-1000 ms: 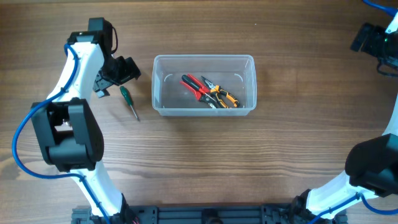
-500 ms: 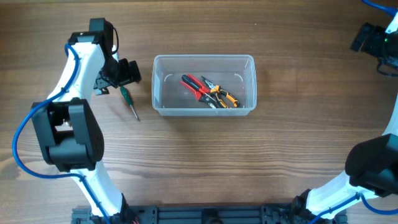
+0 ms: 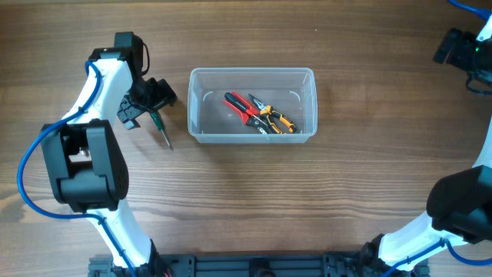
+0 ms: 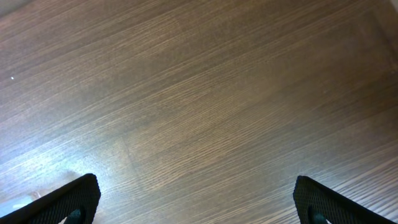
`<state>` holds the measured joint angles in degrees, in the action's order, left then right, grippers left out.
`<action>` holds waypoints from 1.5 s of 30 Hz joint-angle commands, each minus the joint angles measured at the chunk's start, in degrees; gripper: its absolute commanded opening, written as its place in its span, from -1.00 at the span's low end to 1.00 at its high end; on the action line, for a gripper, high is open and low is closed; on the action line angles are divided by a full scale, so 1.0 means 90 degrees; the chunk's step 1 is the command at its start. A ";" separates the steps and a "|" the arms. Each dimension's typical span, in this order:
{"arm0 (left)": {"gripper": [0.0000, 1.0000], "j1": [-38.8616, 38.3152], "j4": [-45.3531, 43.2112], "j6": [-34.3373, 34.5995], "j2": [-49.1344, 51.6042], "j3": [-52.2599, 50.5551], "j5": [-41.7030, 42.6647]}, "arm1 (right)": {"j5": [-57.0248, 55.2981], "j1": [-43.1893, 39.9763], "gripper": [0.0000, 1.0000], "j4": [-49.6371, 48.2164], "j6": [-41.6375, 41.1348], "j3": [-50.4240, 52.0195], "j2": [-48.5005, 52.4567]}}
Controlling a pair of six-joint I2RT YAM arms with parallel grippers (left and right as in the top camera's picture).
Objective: Pack container
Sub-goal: 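Lower the left gripper onto the green screwdriver handle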
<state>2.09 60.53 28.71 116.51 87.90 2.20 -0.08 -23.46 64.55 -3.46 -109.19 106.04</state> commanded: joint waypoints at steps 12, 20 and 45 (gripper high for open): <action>1.00 -0.0012 -0.0117 -0.0818 0.0058 -0.0066 -0.0138 | -0.0063 -0.0019 0.99 -0.0083 -0.0119 0.0002 0.0100; 1.00 -0.0012 -0.0209 -0.0833 0.0058 -0.0359 -0.0136 | -0.0063 -0.0019 0.99 -0.0083 -0.0121 0.0002 0.0100; 0.99 -0.0007 -0.0556 -0.0119 0.0058 -0.0418 -0.0138 | -0.0063 -0.0019 1.00 -0.0085 -0.0117 0.0005 0.0100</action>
<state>2.09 54.96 25.93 116.53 84.53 1.52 -0.08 -23.46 64.14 -3.46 -109.19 106.04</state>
